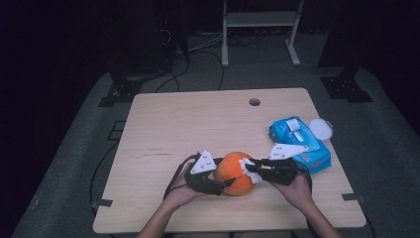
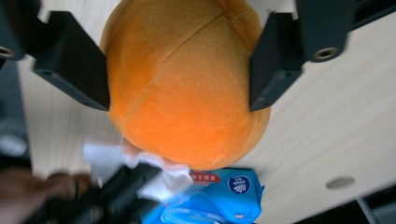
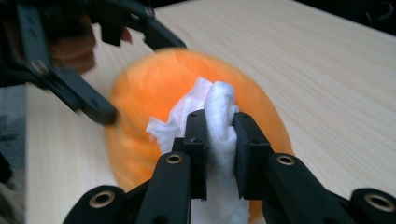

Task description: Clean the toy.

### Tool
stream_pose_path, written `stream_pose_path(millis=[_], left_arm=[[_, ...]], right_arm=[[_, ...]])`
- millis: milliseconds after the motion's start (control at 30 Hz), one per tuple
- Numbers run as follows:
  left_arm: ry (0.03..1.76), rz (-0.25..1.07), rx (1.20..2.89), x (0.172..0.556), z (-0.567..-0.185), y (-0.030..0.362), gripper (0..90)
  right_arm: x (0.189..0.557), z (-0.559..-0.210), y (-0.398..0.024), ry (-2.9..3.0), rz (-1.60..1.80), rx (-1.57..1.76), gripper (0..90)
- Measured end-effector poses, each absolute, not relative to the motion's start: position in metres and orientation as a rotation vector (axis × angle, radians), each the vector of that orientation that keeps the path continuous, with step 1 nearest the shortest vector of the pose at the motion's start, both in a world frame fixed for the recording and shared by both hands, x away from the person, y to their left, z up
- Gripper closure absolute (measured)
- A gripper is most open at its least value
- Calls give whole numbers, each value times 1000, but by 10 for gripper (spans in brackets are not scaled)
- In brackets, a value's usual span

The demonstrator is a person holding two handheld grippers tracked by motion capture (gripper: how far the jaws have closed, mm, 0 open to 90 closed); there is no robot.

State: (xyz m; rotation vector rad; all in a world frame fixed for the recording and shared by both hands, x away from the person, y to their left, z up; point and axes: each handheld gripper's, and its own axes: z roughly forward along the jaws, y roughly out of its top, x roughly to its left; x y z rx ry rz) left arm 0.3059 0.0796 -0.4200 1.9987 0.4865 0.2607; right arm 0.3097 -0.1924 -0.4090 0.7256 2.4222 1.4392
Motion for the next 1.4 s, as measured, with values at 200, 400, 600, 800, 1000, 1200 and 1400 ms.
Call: stream_pose_path(millis=[200, 400, 600, 800, 1000, 1200, 1400], left_arm=[[480, 311, 2003, 303, -420, 74, 260], [442, 349, 2029, 298, -418, 73, 259], [571, 261, 2004, 313, -421, 80, 151], [528, 296, 2018, 308, -420, 76, 244], [398, 351, 2063, 293, -413, 63, 255], [432, 281, 2008, 301, -410, 72, 154], [559, 124, 1985, 314, -425, 70, 103]], right_arm=[[302, -402, -182, 2407, 1458, 685, 764], [294, -394, -169, 2409, 1460, 591, 764], [306, -407, -187, 2418, 1418, 681, 764], [307, -407, -184, 2423, 1439, 689, 763], [295, -388, -172, 2408, 1464, 571, 763], [307, -399, -200, 2407, 1435, 655, 764], [309, -402, -208, 2408, 1482, 688, 764]])
